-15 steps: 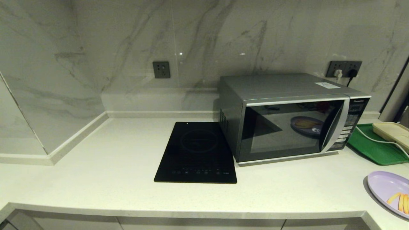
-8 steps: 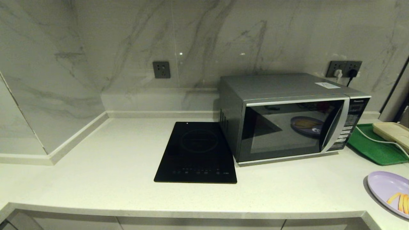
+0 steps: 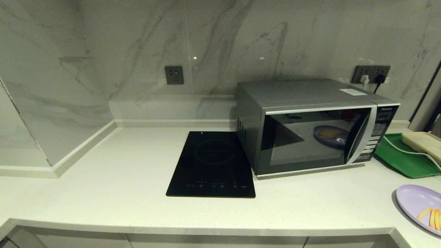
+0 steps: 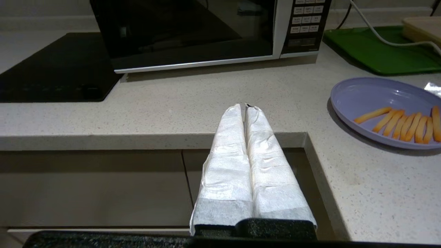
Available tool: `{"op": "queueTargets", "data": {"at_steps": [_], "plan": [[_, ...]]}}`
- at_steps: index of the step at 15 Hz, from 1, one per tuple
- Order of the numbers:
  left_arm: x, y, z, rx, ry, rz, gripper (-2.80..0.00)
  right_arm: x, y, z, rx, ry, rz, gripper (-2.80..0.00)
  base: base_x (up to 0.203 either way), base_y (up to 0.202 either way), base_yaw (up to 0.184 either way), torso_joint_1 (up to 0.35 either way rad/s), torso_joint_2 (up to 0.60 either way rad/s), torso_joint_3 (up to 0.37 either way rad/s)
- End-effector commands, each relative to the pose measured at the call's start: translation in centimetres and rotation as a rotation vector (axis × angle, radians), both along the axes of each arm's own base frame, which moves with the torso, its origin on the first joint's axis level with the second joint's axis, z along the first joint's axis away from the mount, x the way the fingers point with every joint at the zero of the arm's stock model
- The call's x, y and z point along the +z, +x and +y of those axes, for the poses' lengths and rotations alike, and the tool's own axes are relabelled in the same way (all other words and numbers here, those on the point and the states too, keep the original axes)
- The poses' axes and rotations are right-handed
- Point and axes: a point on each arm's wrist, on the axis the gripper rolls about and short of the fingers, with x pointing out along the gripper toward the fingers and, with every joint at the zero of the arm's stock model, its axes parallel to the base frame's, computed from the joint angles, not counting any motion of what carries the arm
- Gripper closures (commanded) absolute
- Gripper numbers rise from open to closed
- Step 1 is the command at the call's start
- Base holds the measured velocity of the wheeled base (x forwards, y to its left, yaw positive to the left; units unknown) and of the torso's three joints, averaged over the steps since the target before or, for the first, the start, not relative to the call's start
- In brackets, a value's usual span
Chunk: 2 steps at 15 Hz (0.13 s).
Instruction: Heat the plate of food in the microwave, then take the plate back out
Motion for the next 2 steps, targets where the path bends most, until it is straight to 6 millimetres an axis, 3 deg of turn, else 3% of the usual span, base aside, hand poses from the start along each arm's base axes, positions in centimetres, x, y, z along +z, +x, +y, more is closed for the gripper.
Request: {"op": "queueTargets", "data": {"at_steps": [1,2], "plan": [[0.00,0.00,0.00,0.000,-0.001,-0.001,0.00,0.04,0.01,-0.01,-0.002,0.006,-0.007,0.00,0.000,0.000,0.000,0.000,0.00,0.000],[0.00,-0.01,0.00,0.001,-0.001,-0.002,0.00,0.04,0.01,0.00,0.001,0.004,-0.007,0.00,0.000,0.000,0.000,0.000,0.00,0.000]]}}
